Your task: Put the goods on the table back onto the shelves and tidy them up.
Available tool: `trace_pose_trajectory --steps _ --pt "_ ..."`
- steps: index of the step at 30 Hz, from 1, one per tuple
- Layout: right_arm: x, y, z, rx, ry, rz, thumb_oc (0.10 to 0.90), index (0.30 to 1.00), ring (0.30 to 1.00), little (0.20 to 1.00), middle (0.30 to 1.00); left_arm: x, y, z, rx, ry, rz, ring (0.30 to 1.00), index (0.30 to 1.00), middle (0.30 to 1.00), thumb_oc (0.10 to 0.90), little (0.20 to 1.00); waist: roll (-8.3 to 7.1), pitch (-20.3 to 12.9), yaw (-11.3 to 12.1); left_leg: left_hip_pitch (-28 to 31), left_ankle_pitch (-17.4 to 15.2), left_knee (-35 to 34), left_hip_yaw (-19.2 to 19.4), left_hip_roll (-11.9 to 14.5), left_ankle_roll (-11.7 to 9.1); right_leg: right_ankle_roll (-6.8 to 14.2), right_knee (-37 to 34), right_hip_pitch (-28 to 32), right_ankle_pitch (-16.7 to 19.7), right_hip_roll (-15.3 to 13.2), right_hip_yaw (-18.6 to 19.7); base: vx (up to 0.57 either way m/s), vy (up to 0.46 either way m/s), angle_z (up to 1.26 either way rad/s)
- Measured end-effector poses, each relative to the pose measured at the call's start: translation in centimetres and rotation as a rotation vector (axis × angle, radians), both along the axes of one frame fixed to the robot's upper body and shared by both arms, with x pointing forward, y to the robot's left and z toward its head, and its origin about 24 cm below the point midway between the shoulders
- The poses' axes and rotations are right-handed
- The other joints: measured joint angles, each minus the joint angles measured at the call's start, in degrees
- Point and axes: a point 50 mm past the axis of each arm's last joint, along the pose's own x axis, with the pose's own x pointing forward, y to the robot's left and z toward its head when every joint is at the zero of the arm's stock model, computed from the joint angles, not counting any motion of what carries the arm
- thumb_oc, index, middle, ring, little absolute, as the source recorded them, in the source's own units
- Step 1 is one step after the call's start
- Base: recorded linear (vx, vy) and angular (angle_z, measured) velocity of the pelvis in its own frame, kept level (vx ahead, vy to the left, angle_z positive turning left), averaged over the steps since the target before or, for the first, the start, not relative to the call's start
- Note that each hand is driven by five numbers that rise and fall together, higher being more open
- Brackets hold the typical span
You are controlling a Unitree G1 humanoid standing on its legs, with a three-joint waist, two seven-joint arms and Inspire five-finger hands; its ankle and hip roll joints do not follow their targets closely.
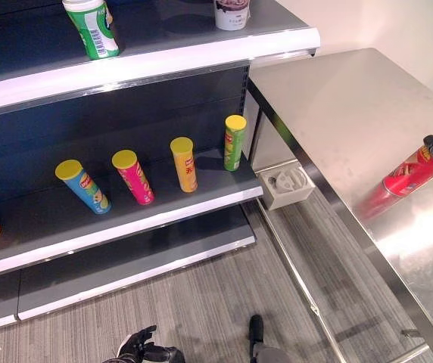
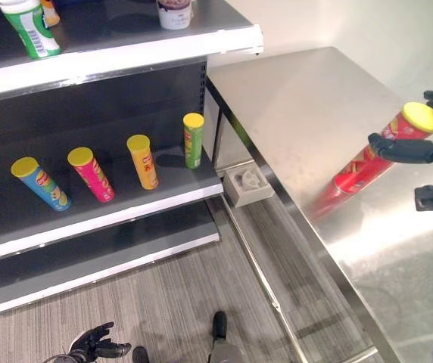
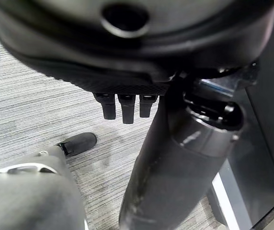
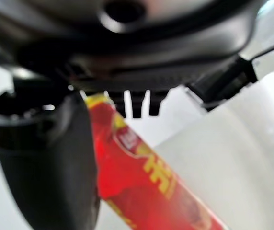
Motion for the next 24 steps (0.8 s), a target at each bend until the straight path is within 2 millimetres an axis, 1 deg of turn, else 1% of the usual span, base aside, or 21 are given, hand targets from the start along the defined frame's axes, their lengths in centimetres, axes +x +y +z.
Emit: trace_pose_trajectory --steps 6,9,12,19,21,22,23,24 --pt "0.1 0.2 0.3 0.015 -0.019 0.017 0.4 0.3 0.3 0.3 0.3 0.0 0.2 0.0 -0.008 0.0 0.023 0.9 0.9 0.9 0.8 0.9 -0.07 0.0 -0.4 0.0 0.0 0.0 0.2 0.0 0.0 0.0 0.0 -0.1 0.0 0.1 0.2 -0.01 -0.004 0.0" --pt "0.6 0.5 0.6 0.049 -0.034 0.036 0.4 0.3 0.3 0.3 0.3 -0.5 0.3 -0.2 -0.012 0.023 0.046 0.9 0.9 0.9 0.8 0.9 -0.15 0.1 -0.8 0.0 0.0 0.0 0.2 0.0 0.0 0.0 0.0 -0.1 0.0 0.0 0.2 -0.01 -0.001 0.0" --pt "0.9 0.7 -0.1 0.075 -0.02 0.045 0.4 0.3 0.3 0.3 0.3 -0.9 0.4 -0.4 -0.011 0.038 0.052 0.9 0.9 0.9 0.8 0.9 -0.19 0.1 -1.2 0.3 0.0 0.0 0.3 -0.1 0.0 -0.1 0.0 0.2 0.1 0.0 0.3 0.0 0.0 0.0" --pt "0.9 0.9 -0.4 0.083 -0.023 0.05 0.4 0.3 0.3 0.3 0.3 -0.3 0.5 -0.2 -0.01 0.024 0.058 0.9 0.9 0.9 0.8 0.9 -0.22 0.1 -1.7 0.5 0.0 0.0 0.3 -0.1 0.0 -0.2 0.0 0.3 0.2 0.1 0.4 0.0 0.0 0.0" --pt "1.3 2.3 -1.2 0.113 -0.053 0.1 0.4 0.3 0.3 0.3 0.3 -1.0 0.7 -0.5 -0.007 0.054 0.07 0.9 0.9 0.9 0.8 0.9 -0.33 0.0 -2.3 1.0 0.0 0.0 0.5 0.1 0.0 -0.2 0.0 0.7 0.2 0.3 0.4 -0.01 0.006 -0.02" --pt "1.5 2.7 -1.2 0.105 -0.046 0.126 0.4 0.3 0.3 0.3 0.3 -1.0 0.6 -0.5 -0.009 0.058 0.068 0.9 0.9 0.9 0.8 0.9 -0.33 0.0 -2.9 1.0 0.0 0.0 0.5 0.0 0.0 -0.2 0.0 0.7 0.2 0.1 0.5 -0.02 0.04 -0.03" --pt "1.4 2.7 -1.3 0.108 -0.05 0.121 0.4 0.3 0.3 0.3 0.3 -0.6 0.6 -0.4 -0.009 0.05 0.066 0.9 0.9 0.9 0.8 0.9 -0.33 0.0 -3.2 1.1 0.0 0.0 0.6 -0.2 0.0 -0.2 0.0 0.7 0.2 0.1 0.7 -0.01 0.067 -0.04" --pt "1.2 3.6 -1.6 0.126 -0.099 0.133 0.4 0.3 0.3 0.3 0.3 -0.5 0.7 -0.4 -0.006 0.051 0.066 0.9 0.9 0.9 0.8 0.9 -0.4 -0.1 -3.5 1.5 0.0 0.0 0.8 -0.6 0.0 -0.3 0.1 0.9 0.2 0.2 0.9 0.0 0.055 -0.11"
